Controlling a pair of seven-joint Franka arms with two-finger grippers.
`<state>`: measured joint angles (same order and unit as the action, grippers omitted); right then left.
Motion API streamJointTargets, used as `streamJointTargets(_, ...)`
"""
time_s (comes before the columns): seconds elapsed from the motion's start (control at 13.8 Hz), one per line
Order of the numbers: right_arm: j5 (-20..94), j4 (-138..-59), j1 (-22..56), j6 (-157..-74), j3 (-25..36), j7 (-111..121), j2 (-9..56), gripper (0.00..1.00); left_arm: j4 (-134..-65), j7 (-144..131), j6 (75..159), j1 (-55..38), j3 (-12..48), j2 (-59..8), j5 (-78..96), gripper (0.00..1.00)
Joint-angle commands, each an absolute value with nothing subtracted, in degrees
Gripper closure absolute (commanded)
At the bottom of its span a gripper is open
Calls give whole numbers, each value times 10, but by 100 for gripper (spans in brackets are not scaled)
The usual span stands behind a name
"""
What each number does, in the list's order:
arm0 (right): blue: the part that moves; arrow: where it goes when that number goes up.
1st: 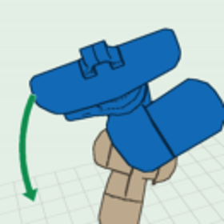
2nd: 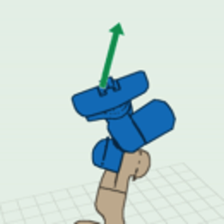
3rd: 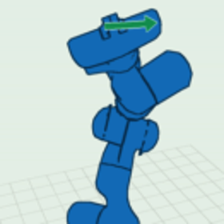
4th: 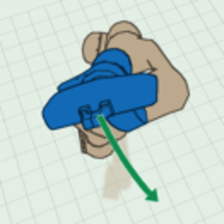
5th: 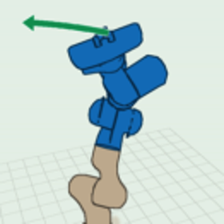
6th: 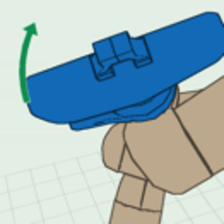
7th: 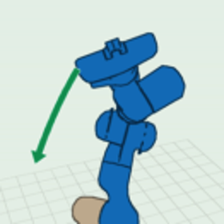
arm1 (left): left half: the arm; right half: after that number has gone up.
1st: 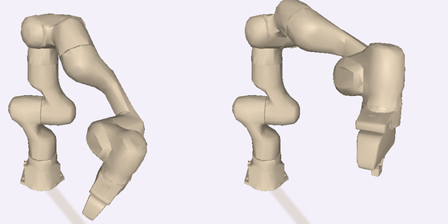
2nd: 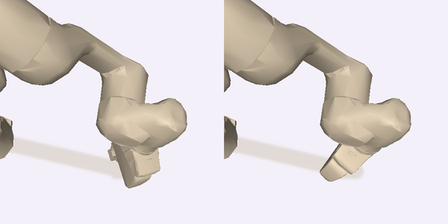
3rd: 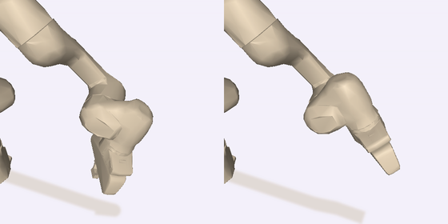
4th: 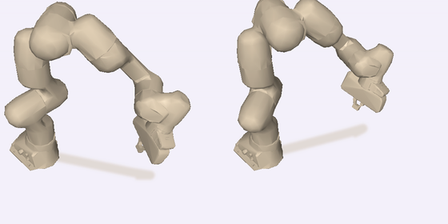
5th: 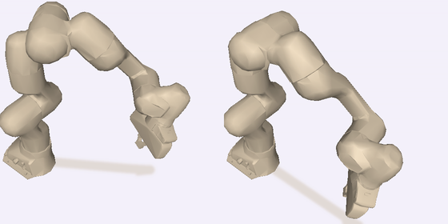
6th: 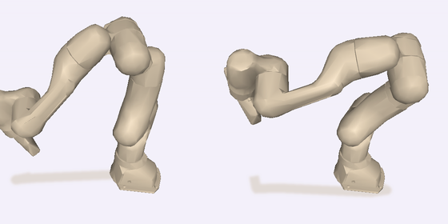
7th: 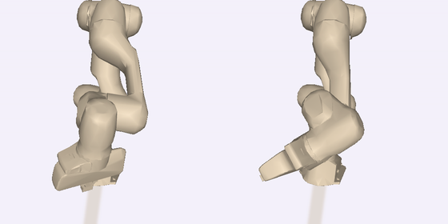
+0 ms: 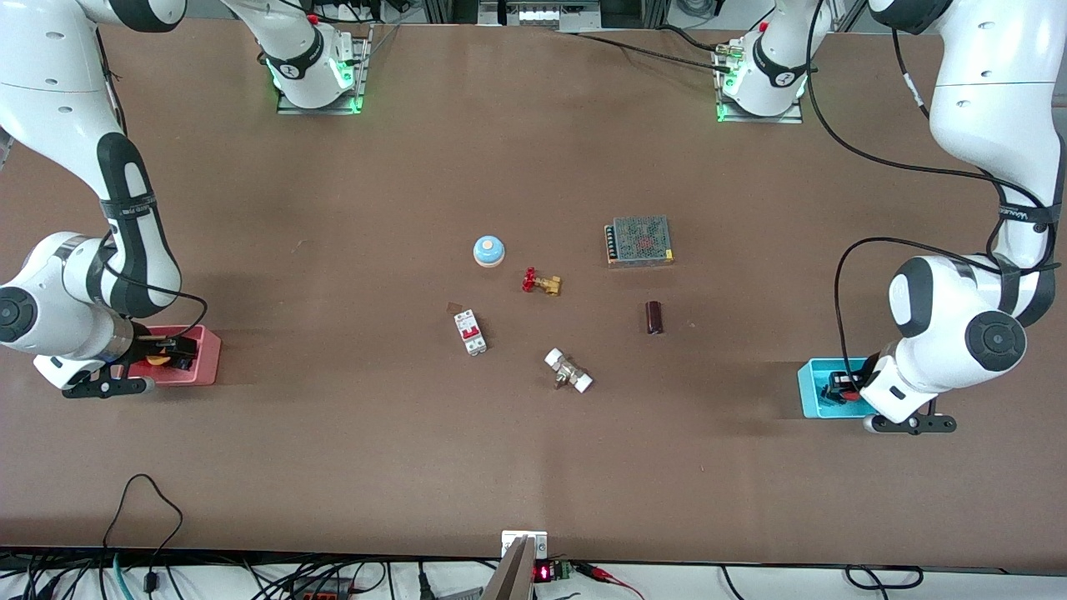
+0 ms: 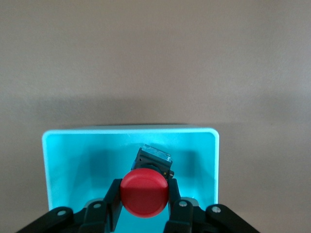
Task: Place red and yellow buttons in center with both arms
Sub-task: 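Lower both grippers and grasp the yellow and red buttons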
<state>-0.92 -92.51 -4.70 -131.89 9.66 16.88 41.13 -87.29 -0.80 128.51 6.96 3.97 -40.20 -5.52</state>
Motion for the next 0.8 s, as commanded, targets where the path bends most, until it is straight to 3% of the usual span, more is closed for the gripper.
streamJointTargets(0.0,-5,-903,-53,-1317,90,177,418,3,-869,-5,1268,68,39,-364,-65,90)
streamJointTargets(0.43,25,-901,-51,-1318,90,182,420,8,-869,-27,1211,51,54,-309,-59,90)
streamJointTargets(0.72,25,-902,-51,-1314,90,183,421,42,-869,-139,1193,-12,56,-309,-57,90)
